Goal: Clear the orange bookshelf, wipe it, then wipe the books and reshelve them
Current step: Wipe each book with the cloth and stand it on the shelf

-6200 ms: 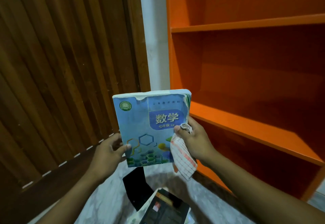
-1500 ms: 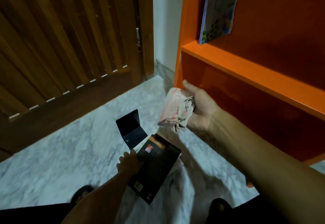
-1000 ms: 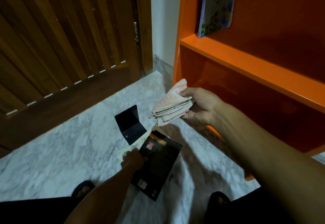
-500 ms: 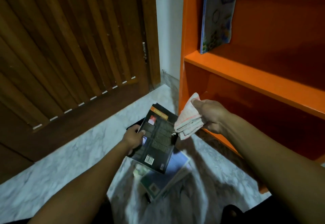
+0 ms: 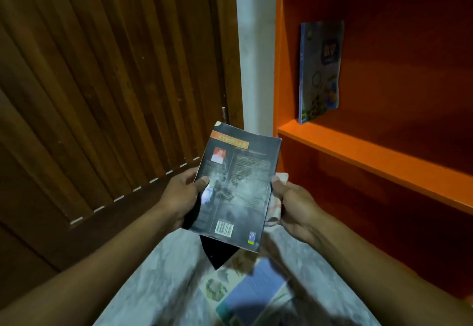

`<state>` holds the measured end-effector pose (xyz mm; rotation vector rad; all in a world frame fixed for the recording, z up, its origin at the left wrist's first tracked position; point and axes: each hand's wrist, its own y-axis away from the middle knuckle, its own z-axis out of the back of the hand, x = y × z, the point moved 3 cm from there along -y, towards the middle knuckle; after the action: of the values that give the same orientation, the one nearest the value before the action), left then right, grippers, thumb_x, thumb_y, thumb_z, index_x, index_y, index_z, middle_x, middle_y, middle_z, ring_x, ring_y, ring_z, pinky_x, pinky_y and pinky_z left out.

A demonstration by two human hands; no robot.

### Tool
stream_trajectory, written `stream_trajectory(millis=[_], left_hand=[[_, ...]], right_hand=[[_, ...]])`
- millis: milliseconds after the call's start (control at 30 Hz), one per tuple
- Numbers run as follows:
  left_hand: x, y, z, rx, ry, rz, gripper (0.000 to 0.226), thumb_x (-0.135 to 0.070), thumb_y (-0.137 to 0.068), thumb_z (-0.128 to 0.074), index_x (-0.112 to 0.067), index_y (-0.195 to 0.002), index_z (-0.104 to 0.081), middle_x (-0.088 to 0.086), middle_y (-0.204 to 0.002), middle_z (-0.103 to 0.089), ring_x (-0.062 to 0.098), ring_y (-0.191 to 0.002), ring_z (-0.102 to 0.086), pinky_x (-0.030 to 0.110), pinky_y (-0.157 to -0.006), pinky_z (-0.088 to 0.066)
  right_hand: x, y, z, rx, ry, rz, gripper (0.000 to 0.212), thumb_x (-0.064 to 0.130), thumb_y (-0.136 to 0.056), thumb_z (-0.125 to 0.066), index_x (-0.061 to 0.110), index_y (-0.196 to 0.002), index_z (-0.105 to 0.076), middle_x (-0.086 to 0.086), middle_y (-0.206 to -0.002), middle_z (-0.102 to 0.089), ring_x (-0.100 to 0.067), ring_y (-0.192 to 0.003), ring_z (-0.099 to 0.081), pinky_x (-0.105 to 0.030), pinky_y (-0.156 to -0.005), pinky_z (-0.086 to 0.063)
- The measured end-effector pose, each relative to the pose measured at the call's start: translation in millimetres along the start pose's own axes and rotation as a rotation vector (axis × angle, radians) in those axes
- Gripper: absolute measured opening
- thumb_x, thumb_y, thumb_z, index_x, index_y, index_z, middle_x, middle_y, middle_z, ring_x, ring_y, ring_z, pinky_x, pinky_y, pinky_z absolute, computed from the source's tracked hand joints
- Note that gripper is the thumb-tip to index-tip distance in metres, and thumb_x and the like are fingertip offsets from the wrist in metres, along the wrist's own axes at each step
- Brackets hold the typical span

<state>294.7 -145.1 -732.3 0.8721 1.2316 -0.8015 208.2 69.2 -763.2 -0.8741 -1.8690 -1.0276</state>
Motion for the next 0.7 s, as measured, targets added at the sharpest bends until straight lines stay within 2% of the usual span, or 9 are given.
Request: stream_trajectory(millis=[67, 133, 200, 267, 367, 467, 567, 667, 700], left_hand=[[1.4, 6.3, -5.3, -0.006, -0.093, -0.053, 0.023, -0.018, -0.103, -0.054, -0.029, -0.115, -0.069, 0.003, -0.105, -0.077, 0.029, -0.095, -0.074, 0.052, -0.09, -0.057], [2.9, 11.2, -12.3, 0.009, -0.198, -0.108, 0.026, -0.026, -0.103, -0.053, -0.034, -0.125, -0.064, 0.0, -0.111, -0.075, 0.023, -0.097, -0.071, 0.048, -0.093, -0.055], [3.2, 12.8, -16.0, 0.024, -0.211, -0.132, 0.028, -0.031, -0.103, -0.052, -0.042, -0.129, -0.059, -0.007, -0.109, -0.074, 0.017, -0.097, -0.069, 0.043, -0.094, -0.054], [1.2, 12.9, -18.1, 0.067, -0.156, -0.125, 0.031, -0.033, -0.104, -0.051, -0.048, -0.131, -0.056, -0.012, -0.113, -0.073, 0.014, -0.102, -0.07, 0.043, -0.095, -0.053], [-3.4, 12.0, -20.0, 0.126, 0.021, -0.092, 0.04, -0.022, -0.104, -0.05, -0.044, -0.138, -0.052, -0.004, -0.124, -0.071, 0.021, -0.109, -0.07, 0.045, -0.093, -0.056], [-7.8, 10.4, -18.3, 0.109, 0.165, -0.024, 0.035, -0.014, -0.101, -0.055, -0.028, -0.133, -0.058, 0.008, -0.114, -0.075, 0.03, -0.101, -0.073, 0.048, -0.087, -0.059], [-8.2, 9.2, -18.5, 0.093, 0.156, -0.011, 0.024, -0.016, -0.101, -0.055, -0.013, -0.124, -0.062, 0.014, -0.108, -0.075, 0.031, -0.092, -0.074, 0.048, -0.083, -0.059], [-14.3, 10.7, -20.3, 0.063, 0.128, -0.076, 0.014, -0.015, -0.103, -0.052, -0.019, -0.11, -0.064, 0.006, -0.093, -0.077, 0.022, -0.078, -0.075, 0.036, -0.065, -0.059], [-16.1, 10.6, -20.8, 0.064, 0.099, -0.093, 0.015, -0.017, -0.103, -0.051, -0.022, -0.109, -0.063, 0.004, -0.092, -0.077, 0.021, -0.078, -0.075, 0.035, -0.065, -0.059]], right_hand=[[-2.8, 2.6, -1.3, 0.011, 0.017, 0.053, 0.018, 0.015, -0.104, -0.049, 0.007, -0.114, -0.061, -0.012, -0.097, -0.07, -0.022, -0.069, -0.066, -0.024, -0.047, -0.047], [-3.6, 2.0, 0.9, -0.012, 0.043, 0.119, 0.017, 0.011, -0.103, -0.05, 0.009, -0.116, -0.061, -0.013, -0.111, -0.07, -0.025, -0.087, -0.066, -0.03, -0.062, -0.051], [-0.5, 0.8, 4.4, -0.022, 0.037, 0.136, 0.019, 0.01, -0.103, -0.049, 0.01, -0.117, -0.061, -0.012, -0.116, -0.07, -0.028, -0.099, -0.066, -0.043, -0.081, -0.055], [5.8, 2.3, 7.2, 0.006, -0.002, 0.141, 0.018, 0.008, -0.103, -0.048, 0.012, -0.114, -0.062, -0.011, -0.11, -0.072, -0.028, -0.097, -0.066, -0.053, -0.092, -0.051], [12.8, 7.0, 9.3, 0.09, -0.002, 0.128, 0.018, 0.012, -0.103, -0.048, 0.015, -0.11, -0.063, -0.009, -0.102, -0.072, -0.026, -0.089, -0.067, -0.05, -0.083, -0.048], [12.3, 8.1, 11.2, 0.129, 0.048, 0.12, 0.02, 0.017, -0.102, -0.052, 0.014, -0.119, -0.062, -0.01, -0.109, -0.072, -0.03, -0.098, -0.065, -0.053, -0.086, -0.042], [8.4, 5.5, 11.8, 0.06, 0.048, 0.108, 0.024, 0.028, -0.101, -0.053, 0.015, -0.118, -0.064, -0.005, -0.111, -0.074, -0.027, -0.103, -0.066, -0.055, -0.094, -0.045], [10.3, 5.1, 12.8, -0.03, -0.089, 0.069, 0.031, 0.035, -0.103, -0.046, 0.012, -0.116, -0.063, -0.009, -0.104, -0.074, -0.025, -0.082, -0.07, -0.038, -0.071, -0.052], [14.1, 6.0, 13.7, -0.067, -0.144, 0.073, 0.032, 0.034, -0.105, -0.043, 0.011, -0.117, -0.062, -0.012, -0.103, -0.074, -0.027, -0.079, -0.07, -0.039, -0.07, -0.052]])
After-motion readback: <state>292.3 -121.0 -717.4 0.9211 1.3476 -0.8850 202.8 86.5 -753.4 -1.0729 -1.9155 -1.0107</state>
